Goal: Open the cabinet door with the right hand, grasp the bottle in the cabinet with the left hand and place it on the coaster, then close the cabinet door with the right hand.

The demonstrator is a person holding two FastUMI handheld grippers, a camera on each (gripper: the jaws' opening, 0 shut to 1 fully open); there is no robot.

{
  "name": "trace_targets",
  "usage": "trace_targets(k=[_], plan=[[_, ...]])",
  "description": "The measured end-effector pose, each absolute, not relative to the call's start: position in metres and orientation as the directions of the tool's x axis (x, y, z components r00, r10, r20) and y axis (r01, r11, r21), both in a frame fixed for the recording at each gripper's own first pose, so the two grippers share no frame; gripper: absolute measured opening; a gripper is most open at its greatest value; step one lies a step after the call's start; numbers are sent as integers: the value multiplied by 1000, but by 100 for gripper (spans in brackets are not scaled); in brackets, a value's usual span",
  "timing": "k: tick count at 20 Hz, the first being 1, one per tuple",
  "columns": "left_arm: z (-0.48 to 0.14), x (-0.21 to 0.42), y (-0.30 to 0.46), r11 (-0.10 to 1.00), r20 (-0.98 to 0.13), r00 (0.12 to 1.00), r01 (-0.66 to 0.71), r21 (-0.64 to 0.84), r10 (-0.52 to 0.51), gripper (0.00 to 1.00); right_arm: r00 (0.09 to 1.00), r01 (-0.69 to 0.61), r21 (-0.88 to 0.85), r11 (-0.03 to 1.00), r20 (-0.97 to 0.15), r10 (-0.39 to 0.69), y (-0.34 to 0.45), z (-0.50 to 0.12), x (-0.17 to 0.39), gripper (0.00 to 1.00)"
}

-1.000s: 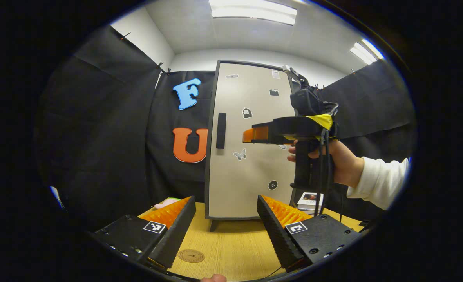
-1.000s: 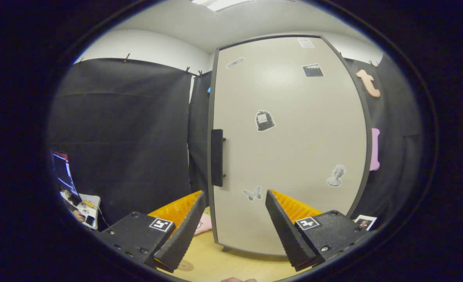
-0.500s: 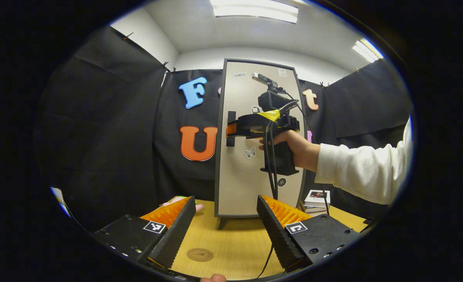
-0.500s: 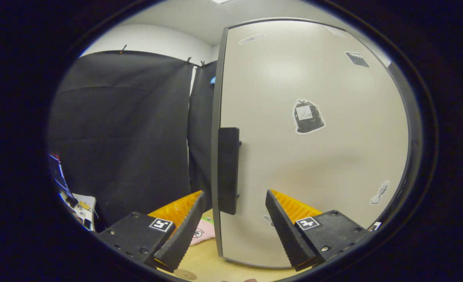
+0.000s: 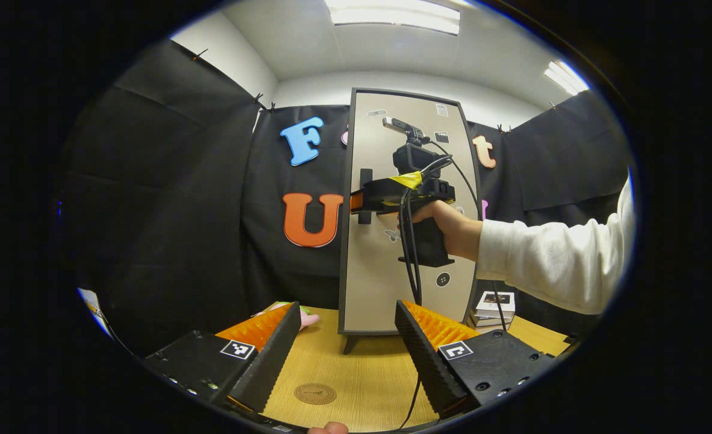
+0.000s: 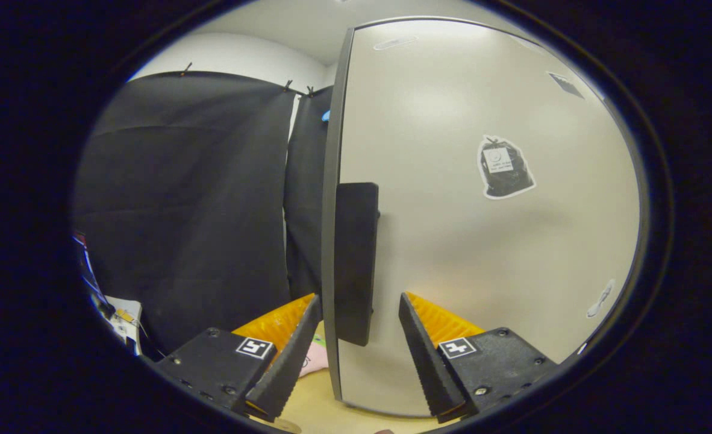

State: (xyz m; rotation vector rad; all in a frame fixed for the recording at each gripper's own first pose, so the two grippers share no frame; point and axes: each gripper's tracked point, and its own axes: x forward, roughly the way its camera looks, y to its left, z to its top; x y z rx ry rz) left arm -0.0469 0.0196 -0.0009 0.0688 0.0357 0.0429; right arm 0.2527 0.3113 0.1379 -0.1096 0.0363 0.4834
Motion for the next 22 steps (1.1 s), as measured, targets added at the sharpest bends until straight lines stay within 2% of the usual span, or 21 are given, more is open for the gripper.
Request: trace_targets(k=[7,9,12,14,18,22], plan=[[-3,-45,20,997,-42,998,-38,67,41,95,884,-467,-110,877,-66,462,321,137,257,66],[-3,-44,21,997,-42,998,-41,70,45,95,887,-462,-104,881,-67,457,324,137,259,57],[-2,-43,23,996,-40,998,-51,75,54,95,900,-437,-111,893,-56,433,323,137,261,36],[-3,-43,22,996,-44,997,-53,70,56,95,906,-422,-140,895,-74,416,317,138,261,35],[-3,-43,22,997,-42,998,-47,69,50,95,908,-417,-105,903,-81,410,320,136,261,21],[-2,-43,22,997,-38,998,-38,70,41,95,908,-417,-106,903,-86,410,320,135,261,19]])
